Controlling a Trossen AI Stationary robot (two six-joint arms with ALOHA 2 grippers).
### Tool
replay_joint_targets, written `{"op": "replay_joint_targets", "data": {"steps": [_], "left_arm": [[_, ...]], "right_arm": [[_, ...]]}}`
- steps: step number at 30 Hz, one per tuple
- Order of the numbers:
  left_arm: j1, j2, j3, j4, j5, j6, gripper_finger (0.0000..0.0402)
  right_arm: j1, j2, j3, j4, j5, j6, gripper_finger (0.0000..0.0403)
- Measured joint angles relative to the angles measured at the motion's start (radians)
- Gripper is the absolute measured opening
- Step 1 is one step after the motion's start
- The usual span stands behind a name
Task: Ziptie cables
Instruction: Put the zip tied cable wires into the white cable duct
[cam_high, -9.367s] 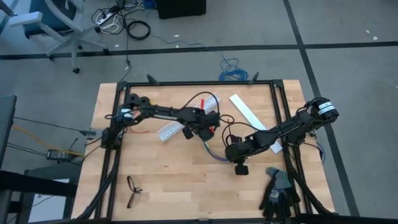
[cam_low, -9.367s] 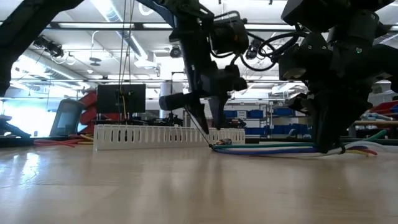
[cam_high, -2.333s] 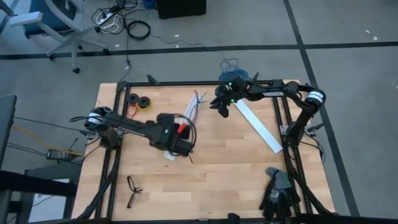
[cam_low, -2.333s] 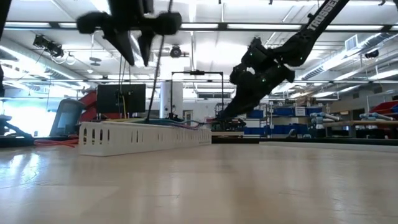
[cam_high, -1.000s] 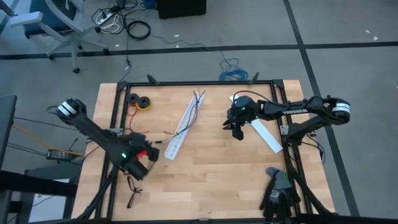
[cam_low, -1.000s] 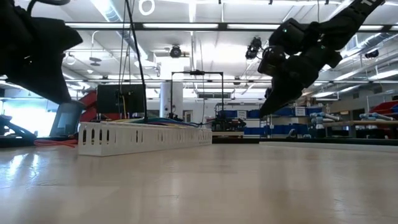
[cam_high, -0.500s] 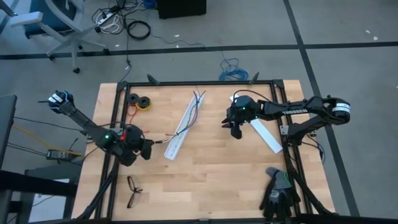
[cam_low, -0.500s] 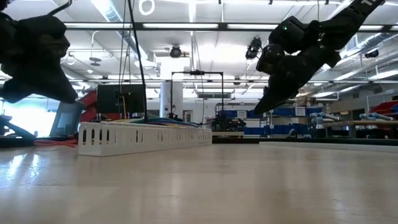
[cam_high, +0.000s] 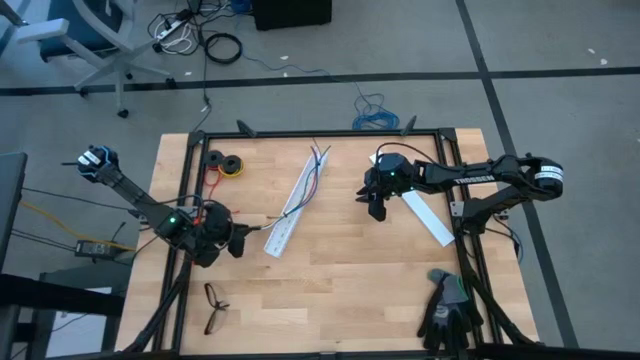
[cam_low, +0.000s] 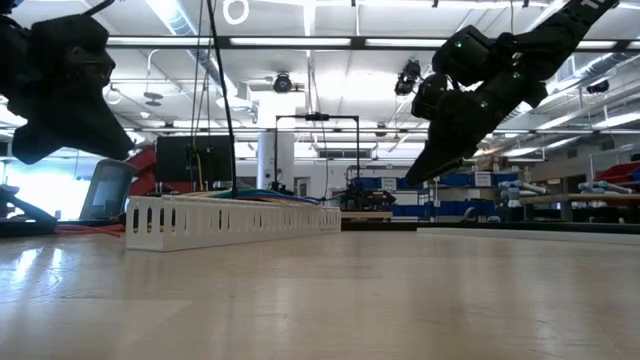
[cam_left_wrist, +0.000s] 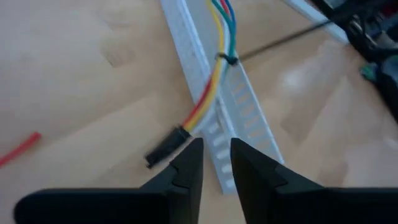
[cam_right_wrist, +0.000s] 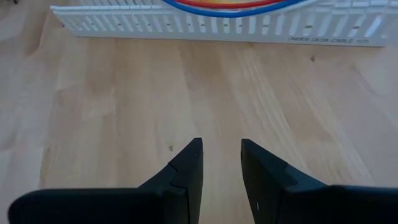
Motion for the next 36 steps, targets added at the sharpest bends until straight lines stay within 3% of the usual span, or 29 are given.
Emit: {"op": "replay_joint_targets", "data": {"steps": [13,20,26,36], "left_arm": [[0.089,0.000,0.000,0.029,0.177,0.164,0.0214],[0.243,0.000,0.000,-0.090,0.345,0.325,0.0219],[0.352,0.002,0.000,-0.025,0.428,0.577,0.0218],[0.505,0.062,0.001,0.029,0.552,0.819,0.0218]], "right_arm": [[0.002,0.000,0.000,0.002,0.001,0.001,0.0096],[0.002,0.000,0.000,0.030,0.005,0.028,0.0096],[0.002,0.000,0.000,0.037,0.005,0.062,0.0096],[0.003,0.000,0.001,0.040,0.020,0.087,0.0096]]}}
